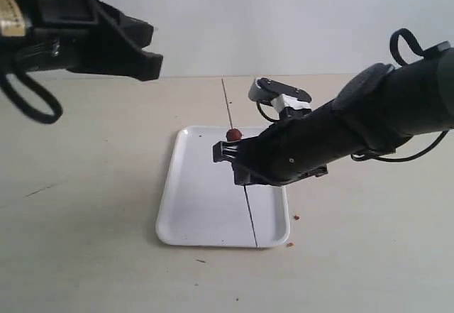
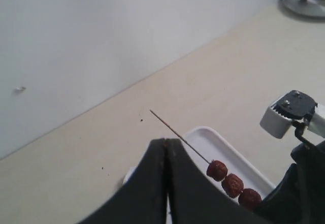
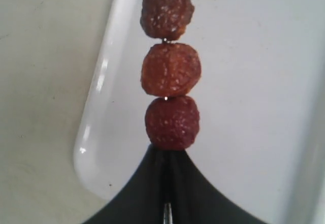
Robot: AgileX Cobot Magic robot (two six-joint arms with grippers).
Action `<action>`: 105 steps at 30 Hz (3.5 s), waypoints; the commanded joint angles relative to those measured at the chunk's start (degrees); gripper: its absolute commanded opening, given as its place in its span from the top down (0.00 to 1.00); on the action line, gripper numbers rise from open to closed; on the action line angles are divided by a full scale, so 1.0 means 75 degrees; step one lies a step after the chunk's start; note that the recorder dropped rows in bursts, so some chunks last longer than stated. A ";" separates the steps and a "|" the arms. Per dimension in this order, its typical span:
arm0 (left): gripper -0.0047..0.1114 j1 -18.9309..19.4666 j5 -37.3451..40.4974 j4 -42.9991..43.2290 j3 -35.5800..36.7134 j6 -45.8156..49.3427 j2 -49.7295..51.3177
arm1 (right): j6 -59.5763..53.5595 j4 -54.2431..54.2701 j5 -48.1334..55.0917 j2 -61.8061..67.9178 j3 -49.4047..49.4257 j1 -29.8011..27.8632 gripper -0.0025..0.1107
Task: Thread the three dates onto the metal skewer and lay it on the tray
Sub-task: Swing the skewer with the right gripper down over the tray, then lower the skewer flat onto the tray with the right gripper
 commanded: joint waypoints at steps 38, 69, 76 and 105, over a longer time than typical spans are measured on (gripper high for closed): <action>0.96 0.1163 -0.1781 0.0054 0.1687 -0.0116 -0.2788 | 0.7727 -0.6429 0.0827 0.2112 -0.2462 0.0906 0.98; 0.96 0.1163 -0.1794 0.0054 0.1687 -0.0116 -0.2788 | 0.7727 -0.7608 0.1607 0.1632 -0.2462 0.0906 0.62; 0.96 0.1163 -0.1794 0.0054 0.1687 -0.0116 -0.2788 | 0.7727 -0.7608 0.1593 0.1632 -0.2462 0.0906 0.63; 0.96 0.1163 -0.1840 0.0054 0.1687 -0.0261 -0.2788 | 0.7746 -0.7670 0.1978 0.1715 -0.2462 0.0906 0.65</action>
